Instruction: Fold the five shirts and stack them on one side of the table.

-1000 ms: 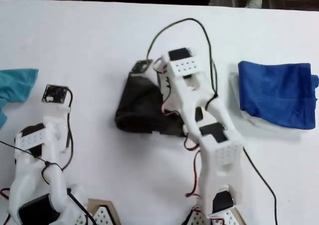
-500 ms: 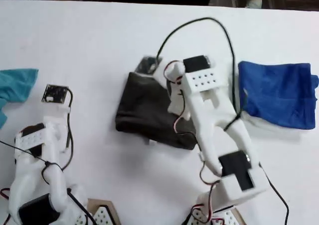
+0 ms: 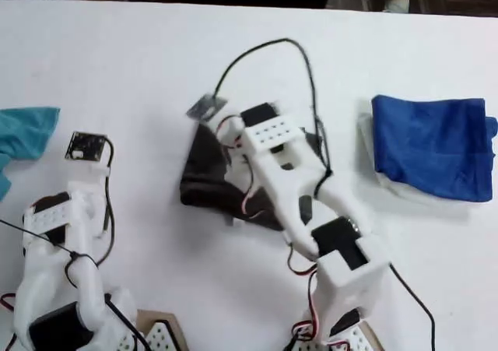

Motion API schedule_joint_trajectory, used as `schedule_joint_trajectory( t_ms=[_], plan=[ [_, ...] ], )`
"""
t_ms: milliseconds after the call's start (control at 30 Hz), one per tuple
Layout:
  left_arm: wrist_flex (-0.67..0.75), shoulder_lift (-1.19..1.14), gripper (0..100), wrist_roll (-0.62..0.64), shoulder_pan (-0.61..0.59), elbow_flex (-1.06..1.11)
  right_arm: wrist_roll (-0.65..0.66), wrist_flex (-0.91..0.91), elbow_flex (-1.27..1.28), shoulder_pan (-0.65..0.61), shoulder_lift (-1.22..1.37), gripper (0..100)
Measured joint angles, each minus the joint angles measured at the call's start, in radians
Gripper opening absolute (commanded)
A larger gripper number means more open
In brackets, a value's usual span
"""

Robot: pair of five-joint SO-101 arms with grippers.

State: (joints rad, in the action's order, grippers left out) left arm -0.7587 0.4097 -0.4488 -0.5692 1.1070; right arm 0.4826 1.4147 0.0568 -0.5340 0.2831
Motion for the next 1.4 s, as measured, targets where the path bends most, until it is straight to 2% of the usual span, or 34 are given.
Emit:
schedule_joint_trajectory(
  t_ms=[200,433,567,1100,1167,1267,1400],
  plan=[
    [0.000,0.000,3,0.000,0.000,0.000,-0.003,0.009,-0.002,0.018,0.003,7.9],
    [0.000,0.000,3,0.000,0.000,0.000,-0.003,0.014,-0.163,0.232,0.014,20.2],
    [0.000,0.000,3,0.000,0.000,0.000,-0.003,-0.014,-0.210,0.324,0.014,19.1],
    [0.000,0.000,3,0.000,0.000,0.000,-0.003,-0.103,-0.321,0.417,0.275,18.8],
    [0.000,0.000,3,0.000,0.000,0.000,-0.003,-0.103,-0.338,0.416,0.298,14.8],
    [0.000,0.000,3,0.000,0.000,0.000,-0.003,-0.103,-0.353,0.416,0.322,2.2],
    [0.000,0.000,3,0.000,0.000,0.000,-0.003,-0.103,-0.361,0.416,0.328,5.3]
  ],
)
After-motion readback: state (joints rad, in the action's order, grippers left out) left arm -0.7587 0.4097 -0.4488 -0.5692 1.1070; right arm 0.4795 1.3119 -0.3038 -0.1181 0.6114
